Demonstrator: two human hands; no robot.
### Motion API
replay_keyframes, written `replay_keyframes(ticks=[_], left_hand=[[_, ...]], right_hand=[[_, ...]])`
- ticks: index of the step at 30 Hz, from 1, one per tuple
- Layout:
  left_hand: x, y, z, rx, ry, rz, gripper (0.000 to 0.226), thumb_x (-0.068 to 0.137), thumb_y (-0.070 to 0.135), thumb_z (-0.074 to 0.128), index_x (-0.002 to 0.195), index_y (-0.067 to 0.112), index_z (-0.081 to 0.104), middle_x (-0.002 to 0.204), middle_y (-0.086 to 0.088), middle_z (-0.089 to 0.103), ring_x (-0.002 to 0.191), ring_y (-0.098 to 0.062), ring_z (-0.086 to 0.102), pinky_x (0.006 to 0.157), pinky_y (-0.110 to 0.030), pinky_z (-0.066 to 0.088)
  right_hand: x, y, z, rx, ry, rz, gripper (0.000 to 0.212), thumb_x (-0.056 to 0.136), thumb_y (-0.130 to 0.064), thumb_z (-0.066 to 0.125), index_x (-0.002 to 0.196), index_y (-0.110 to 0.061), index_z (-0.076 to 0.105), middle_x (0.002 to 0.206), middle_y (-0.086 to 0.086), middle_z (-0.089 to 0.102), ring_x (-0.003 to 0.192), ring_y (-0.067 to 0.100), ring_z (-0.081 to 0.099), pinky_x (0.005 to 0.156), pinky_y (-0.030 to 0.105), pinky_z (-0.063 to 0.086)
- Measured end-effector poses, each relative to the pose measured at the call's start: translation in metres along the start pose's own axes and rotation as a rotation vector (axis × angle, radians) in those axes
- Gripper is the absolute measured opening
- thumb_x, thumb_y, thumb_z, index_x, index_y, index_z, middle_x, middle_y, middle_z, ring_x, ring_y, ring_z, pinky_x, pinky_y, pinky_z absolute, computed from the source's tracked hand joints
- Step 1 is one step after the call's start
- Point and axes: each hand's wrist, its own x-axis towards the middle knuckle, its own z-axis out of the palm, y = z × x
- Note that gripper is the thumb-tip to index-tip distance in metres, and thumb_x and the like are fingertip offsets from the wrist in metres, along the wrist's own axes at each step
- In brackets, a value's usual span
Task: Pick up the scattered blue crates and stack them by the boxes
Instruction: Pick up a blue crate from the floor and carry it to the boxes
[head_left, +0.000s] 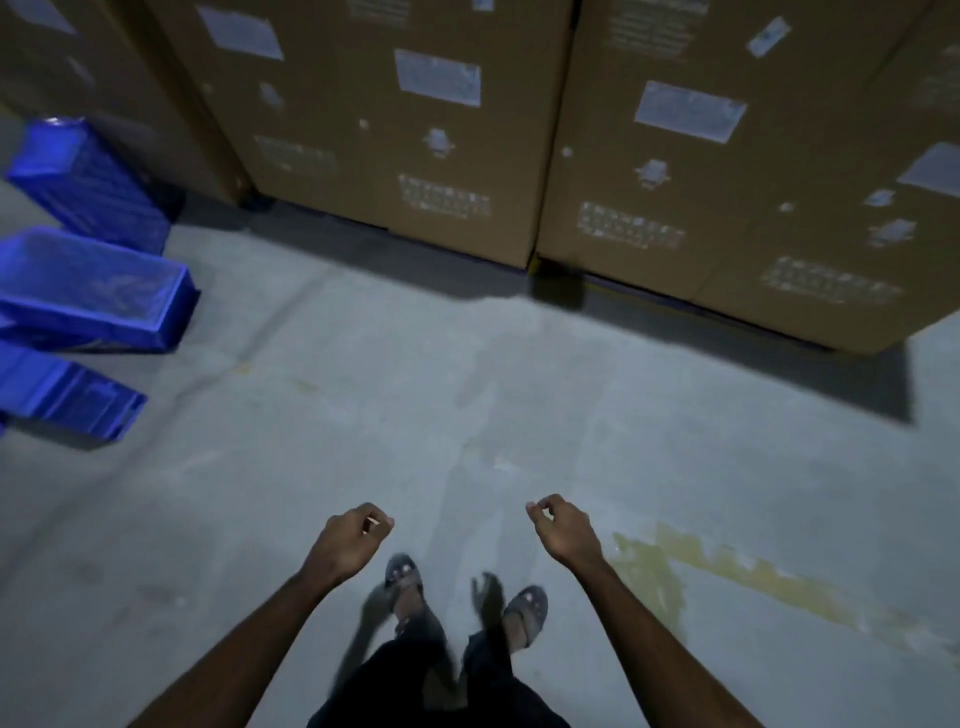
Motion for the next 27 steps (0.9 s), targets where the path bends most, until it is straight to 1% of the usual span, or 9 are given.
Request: replay_keyframes(ticks=[3, 9, 12, 14, 16, 18, 23, 26, 27], left_hand=[[-0.027, -0.041, -0.005, -0.043, -0.006, -0.065, 0.012, 0.096, 0.034, 0.066, 0.086, 0.031, 0.07, 0.088, 0.011, 0.075, 0.086, -0.007, 0.069, 0.082, -0.028, 0.052], [-0.062, -0.121, -0.025, -0.202, 0.109, -0.153, 0.013, 0.095, 0.032, 0.068, 0.082, 0.033, 0.07, 0.084, 0.012, 0.074, 0.085, -0.003, 0.068, 0.075, -0.022, 0.048], [-0.071, -0.164, -0.047, -0.271, 0.155, -0.149, 0.013, 0.095, 0.038, 0.066, 0.083, 0.034, 0.068, 0.088, 0.01, 0.074, 0.088, -0.008, 0.068, 0.075, -0.023, 0.045], [-0.075, -0.195, -0.066, -0.306, 0.177, -0.16, 0.013, 0.096, 0.036, 0.066, 0.084, 0.034, 0.067, 0.091, 0.008, 0.074, 0.09, -0.012, 0.067, 0.077, -0.024, 0.044], [-0.08, -0.229, -0.085, -0.334, 0.189, -0.167, 0.012, 0.097, 0.038, 0.064, 0.089, 0.031, 0.068, 0.094, 0.006, 0.074, 0.093, -0.013, 0.067, 0.08, -0.026, 0.047], [-0.088, -0.264, -0.107, -0.368, 0.194, -0.184, 0.016, 0.097, 0.041, 0.062, 0.094, 0.027, 0.07, 0.097, 0.006, 0.075, 0.095, -0.014, 0.068, 0.084, -0.027, 0.05], [-0.117, -0.366, -0.164, -0.477, 0.293, -0.285, 0.015, 0.097, 0.035, 0.065, 0.094, 0.022, 0.073, 0.099, 0.0, 0.077, 0.1, -0.02, 0.069, 0.089, -0.028, 0.049], [-0.139, -0.423, -0.198, -0.532, 0.355, -0.38, 0.014, 0.097, 0.03, 0.068, 0.094, 0.018, 0.074, 0.096, -0.005, 0.077, 0.1, -0.023, 0.07, 0.086, -0.028, 0.048], [-0.145, -0.444, -0.205, -0.562, 0.412, -0.39, 0.013, 0.096, 0.027, 0.069, 0.094, 0.016, 0.074, 0.094, -0.007, 0.077, 0.098, -0.025, 0.07, 0.083, -0.027, 0.047]], right_hand=[[-0.011, -0.023, 0.028, -0.038, -0.061, -0.023, 0.049, 0.1, -0.056, 0.048, 0.128, -0.018, 0.061, 0.132, 0.009, 0.063, 0.125, 0.027, 0.056, 0.097, 0.036, 0.045], [-0.027, -0.082, 0.083, -0.154, -0.101, -0.128, 0.05, 0.101, -0.056, 0.046, 0.13, -0.017, 0.059, 0.132, 0.008, 0.062, 0.125, 0.025, 0.056, 0.096, 0.036, 0.046], [-0.031, -0.124, 0.119, -0.217, -0.108, -0.175, 0.05, 0.101, -0.054, 0.046, 0.13, -0.016, 0.06, 0.13, 0.01, 0.064, 0.123, 0.027, 0.058, 0.095, 0.035, 0.046], [-0.037, -0.157, 0.149, -0.24, -0.106, -0.19, 0.049, 0.101, -0.054, 0.048, 0.127, -0.015, 0.061, 0.128, 0.011, 0.065, 0.122, 0.028, 0.058, 0.095, 0.035, 0.046], [-0.046, -0.191, 0.182, -0.258, -0.104, -0.195, 0.048, 0.1, -0.054, 0.05, 0.124, -0.014, 0.063, 0.125, 0.013, 0.066, 0.121, 0.03, 0.059, 0.094, 0.036, 0.046], [-0.055, -0.223, 0.217, -0.284, -0.12, -0.213, 0.048, 0.1, -0.053, 0.05, 0.122, -0.013, 0.064, 0.121, 0.013, 0.068, 0.118, 0.031, 0.06, 0.093, 0.036, 0.047], [-0.082, -0.314, 0.312, -0.395, -0.198, -0.328, 0.049, 0.1, -0.051, 0.051, 0.125, -0.011, 0.063, 0.124, 0.013, 0.067, 0.121, 0.031, 0.059, 0.094, 0.037, 0.045], [-0.094, -0.371, 0.364, -0.465, -0.262, -0.396, 0.048, 0.1, -0.05, 0.052, 0.127, -0.011, 0.063, 0.126, 0.014, 0.067, 0.122, 0.032, 0.058, 0.097, 0.039, 0.046], [-0.096, -0.389, 0.381, -0.493, -0.273, -0.418, 0.048, 0.1, -0.05, 0.052, 0.127, -0.012, 0.063, 0.126, 0.014, 0.066, 0.123, 0.032, 0.058, 0.098, 0.04, 0.046]])
